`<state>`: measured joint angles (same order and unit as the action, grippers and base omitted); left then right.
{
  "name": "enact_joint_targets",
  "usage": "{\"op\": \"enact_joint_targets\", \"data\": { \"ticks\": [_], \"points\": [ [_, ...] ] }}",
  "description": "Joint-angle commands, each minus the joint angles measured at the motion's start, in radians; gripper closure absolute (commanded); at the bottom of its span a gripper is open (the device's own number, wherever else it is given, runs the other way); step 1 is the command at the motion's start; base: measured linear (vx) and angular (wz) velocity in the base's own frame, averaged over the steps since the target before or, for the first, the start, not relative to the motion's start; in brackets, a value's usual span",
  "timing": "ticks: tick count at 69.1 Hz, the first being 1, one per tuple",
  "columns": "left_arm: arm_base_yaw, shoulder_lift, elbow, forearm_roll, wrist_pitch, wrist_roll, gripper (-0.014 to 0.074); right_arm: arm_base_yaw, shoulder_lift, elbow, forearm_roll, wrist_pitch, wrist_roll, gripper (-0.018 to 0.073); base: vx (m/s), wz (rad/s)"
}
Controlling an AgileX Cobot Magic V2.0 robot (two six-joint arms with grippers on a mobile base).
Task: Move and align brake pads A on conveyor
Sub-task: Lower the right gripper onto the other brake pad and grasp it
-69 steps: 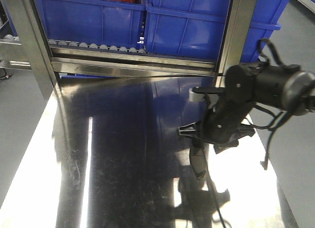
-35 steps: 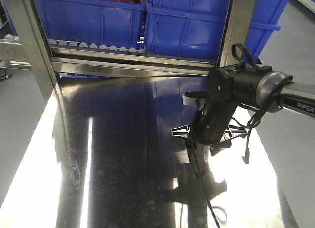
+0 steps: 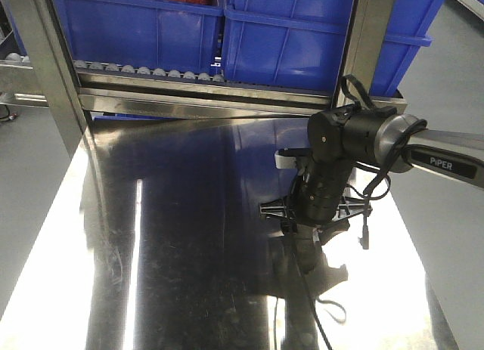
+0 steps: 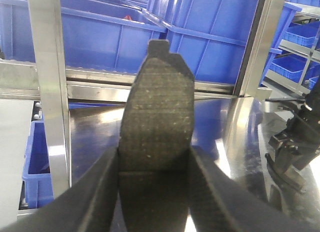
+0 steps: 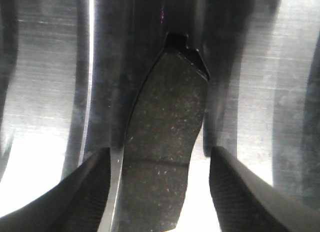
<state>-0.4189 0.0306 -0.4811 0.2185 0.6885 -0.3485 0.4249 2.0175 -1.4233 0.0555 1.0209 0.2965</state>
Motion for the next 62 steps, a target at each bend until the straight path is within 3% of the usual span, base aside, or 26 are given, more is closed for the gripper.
{"op": "enact_joint_targets", "data": {
  "ticks": [1,14,28,46,56,62],
  "points": [
    [-0.003,0.014,-0.025,0.009,-0.093,-0.001,0.0602,-0.002,-0.043,-0.028,-0.002,-0.007,-0.001,0.0146,0.00,0.00],
    [-0.003,0.014,-0.025,0.009,-0.093,-0.001,0.0602,-0.002,-0.033,-0.028,-0.030,-0.035,-0.008,0.0255,0.00,0.00],
    [-0.003,0.014,-0.025,0.009,-0.093,-0.001,0.0602,-0.002,-0.035,-0.028,-0.088,-0.044,-0.047,0.0578,0.00,0.00],
    [-0.003,0.014,-0.025,0.009,-0.093,-0.001,0.0602,-0.018,-0.098,0.011,-0.042,-0.087,-0.083,0.0564,0.00,0.00],
    [-0.003,0.014,-0.025,0.009,-0.093,-0.001,0.0602,-0.116,-0.161,0.064,0.101,-0.094,-0.200,0.0562,0.00,0.00],
    [-0.003,0.014,-0.025,0.009,-0.093,-0.001,0.0602,-0.179,-0.222,0.113,0.109,-0.097,-0.282,0.0561,0.00,0.00]
  ]
}}
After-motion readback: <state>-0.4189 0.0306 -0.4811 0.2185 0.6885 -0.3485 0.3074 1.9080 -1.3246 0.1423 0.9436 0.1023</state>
